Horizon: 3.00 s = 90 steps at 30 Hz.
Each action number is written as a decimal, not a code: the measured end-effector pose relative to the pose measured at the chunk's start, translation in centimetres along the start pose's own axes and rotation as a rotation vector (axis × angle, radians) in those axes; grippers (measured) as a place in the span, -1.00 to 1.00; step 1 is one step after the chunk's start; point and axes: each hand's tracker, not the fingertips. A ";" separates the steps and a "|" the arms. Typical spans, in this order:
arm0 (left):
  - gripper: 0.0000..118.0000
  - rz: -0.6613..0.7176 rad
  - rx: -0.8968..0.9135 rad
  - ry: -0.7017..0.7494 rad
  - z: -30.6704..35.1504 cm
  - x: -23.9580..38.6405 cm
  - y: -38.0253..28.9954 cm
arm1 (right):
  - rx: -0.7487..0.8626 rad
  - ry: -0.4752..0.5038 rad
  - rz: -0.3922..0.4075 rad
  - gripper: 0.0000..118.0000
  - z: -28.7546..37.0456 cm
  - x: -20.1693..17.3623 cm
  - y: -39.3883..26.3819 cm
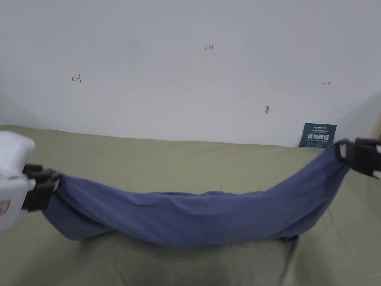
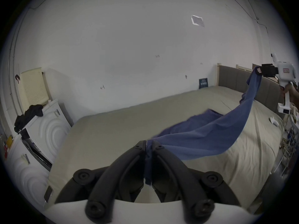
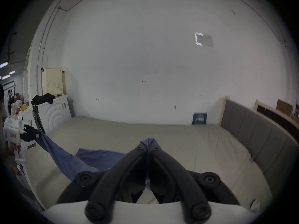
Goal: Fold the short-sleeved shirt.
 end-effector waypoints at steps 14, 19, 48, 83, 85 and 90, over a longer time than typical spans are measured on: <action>-0.88 -0.035 -0.160 -0.172 5.7 4.0 -14.0 | -0.156 -0.034 -0.164 -0.93 8.5 2.7 -12.9; -0.88 -0.016 -0.218 -0.193 6.3 5.4 -17.2 | -0.229 -0.056 -0.205 -0.93 9.9 3.0 -16.1; -0.40 0.231 -0.101 0.097 11.0 16.3 -12.4 | -0.230 -0.139 -0.085 0.18 17.4 -6.9 -20.3; 0.14 0.436 -0.411 0.148 3.0 12.5 -22.3 | -0.421 -0.181 -0.167 -0.97 17.0 -2.3 -22.9; -0.87 0.440 -0.389 0.127 2.7 13.0 -22.1 | -0.467 -0.225 -0.162 -0.79 15.4 -0.8 -23.3; -0.90 0.429 -0.379 0.149 2.8 13.2 -21.8 | -0.618 -0.227 -0.075 0.25 10.2 2.6 -24.2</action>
